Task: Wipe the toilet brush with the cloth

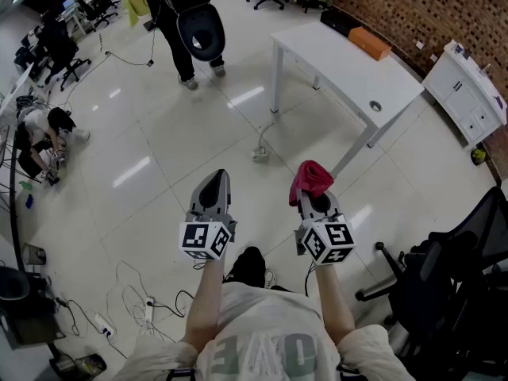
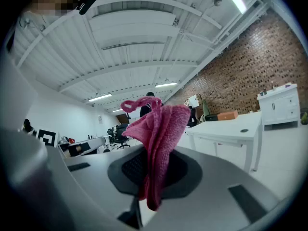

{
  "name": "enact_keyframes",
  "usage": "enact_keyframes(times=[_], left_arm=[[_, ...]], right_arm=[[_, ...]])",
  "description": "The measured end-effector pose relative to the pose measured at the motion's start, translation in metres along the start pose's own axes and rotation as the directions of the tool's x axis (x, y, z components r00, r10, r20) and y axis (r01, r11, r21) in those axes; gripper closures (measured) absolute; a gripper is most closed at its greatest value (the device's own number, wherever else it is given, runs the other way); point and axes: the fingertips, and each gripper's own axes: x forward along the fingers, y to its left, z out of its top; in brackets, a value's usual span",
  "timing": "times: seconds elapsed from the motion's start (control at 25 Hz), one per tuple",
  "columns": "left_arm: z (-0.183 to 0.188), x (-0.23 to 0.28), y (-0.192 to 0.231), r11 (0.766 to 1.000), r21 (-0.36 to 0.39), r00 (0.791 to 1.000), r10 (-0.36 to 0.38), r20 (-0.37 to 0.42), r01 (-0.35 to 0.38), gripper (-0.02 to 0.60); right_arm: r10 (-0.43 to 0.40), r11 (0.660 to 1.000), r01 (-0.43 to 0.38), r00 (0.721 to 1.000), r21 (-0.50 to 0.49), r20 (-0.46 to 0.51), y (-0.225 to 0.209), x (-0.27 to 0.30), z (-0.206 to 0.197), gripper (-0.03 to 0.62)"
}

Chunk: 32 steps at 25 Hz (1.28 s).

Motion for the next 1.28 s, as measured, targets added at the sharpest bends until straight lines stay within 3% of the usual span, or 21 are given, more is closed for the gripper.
enact_keyframes(times=[0.16, 0.32, 0.6, 0.8, 1.08, 1.28], left_arm=[[-0.016, 0.039, 0.021, 1.000, -0.003, 1.000, 0.003, -0.007, -0.003, 0.578], [-0.028, 0.110, 0.056, 1.000, -0.020, 1.000, -0.002, -0.005, 0.002, 0.578], [-0.012, 0.272, 0.122, 0.996, -0.002, 0.996, -0.090, 0.010, 0.090, 0.578], [-0.011, 0.358, 0.153, 0.990, -0.002, 0.990, -0.138, -0.006, 0.138, 0.578], [-0.041, 0.413, 0.167, 0.991, -0.026, 0.988, -0.132, -0.077, 0.131, 0.578], [-0.104, 0.422, 0.182, 0.990, 0.006, 0.987, -0.137, -0.090, 0.138, 0.578]], right_arm=[[0.004, 1.000, -0.004, 1.000, 0.009, -0.029, -0.018, 0.042, -0.014, 0.562], [-0.003, 1.000, 0.004, 0.999, 0.010, -0.035, -0.046, 0.112, -0.011, 0.562], [-0.068, 0.998, 0.068, 0.998, -0.016, 0.001, -0.100, 0.260, 0.039, 0.562], [-0.081, 0.996, 0.083, 0.996, -0.045, 0.039, -0.127, 0.335, 0.074, 0.562], [-0.020, 0.998, 0.021, 1.000, -0.056, 0.021, -0.154, 0.393, 0.088, 0.562], [0.036, 0.995, -0.033, 0.999, -0.091, 0.038, -0.182, 0.420, 0.042, 0.562]])
